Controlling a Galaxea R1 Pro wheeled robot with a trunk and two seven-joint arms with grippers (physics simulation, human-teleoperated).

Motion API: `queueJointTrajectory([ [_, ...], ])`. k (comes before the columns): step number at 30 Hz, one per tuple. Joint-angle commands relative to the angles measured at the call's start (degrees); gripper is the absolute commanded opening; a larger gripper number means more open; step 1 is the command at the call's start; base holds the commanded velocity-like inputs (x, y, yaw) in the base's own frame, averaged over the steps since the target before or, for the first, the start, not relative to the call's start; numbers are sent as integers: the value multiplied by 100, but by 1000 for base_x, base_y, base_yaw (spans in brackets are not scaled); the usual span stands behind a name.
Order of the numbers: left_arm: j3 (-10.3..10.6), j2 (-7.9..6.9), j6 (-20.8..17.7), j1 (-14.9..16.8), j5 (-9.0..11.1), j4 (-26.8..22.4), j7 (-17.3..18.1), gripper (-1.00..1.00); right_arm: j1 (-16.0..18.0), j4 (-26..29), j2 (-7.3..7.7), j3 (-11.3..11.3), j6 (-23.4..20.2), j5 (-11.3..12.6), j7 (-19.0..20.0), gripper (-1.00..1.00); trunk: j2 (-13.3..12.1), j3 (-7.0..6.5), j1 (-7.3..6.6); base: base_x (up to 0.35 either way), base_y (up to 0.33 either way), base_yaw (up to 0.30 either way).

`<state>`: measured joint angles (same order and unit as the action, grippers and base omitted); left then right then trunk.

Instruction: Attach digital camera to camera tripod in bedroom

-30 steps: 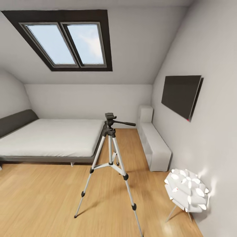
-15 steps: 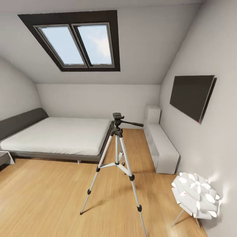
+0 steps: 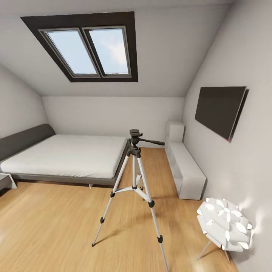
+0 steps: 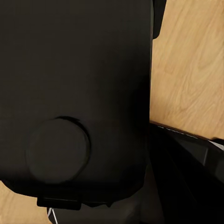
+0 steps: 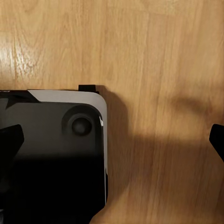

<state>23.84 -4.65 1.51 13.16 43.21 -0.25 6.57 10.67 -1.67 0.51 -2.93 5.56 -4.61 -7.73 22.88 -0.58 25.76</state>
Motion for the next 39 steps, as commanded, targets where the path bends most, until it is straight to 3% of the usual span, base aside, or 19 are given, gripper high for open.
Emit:
queueJointTrajectory([
  [1,49,0,15,2,44,7,29,-100,7,-18,1,-32,27,-49,-18,100,4,2,2,0,0,0],
  [21,50,0,0,2,47,7,29,-100,6,-18,2,-32,15,-49,-20,100,4,2,2,11,0,0],
  [39,46,0,-1,2,48,7,29,-100,8,-18,2,-32,7,-49,-27,100,4,2,2,143,0,0],
])
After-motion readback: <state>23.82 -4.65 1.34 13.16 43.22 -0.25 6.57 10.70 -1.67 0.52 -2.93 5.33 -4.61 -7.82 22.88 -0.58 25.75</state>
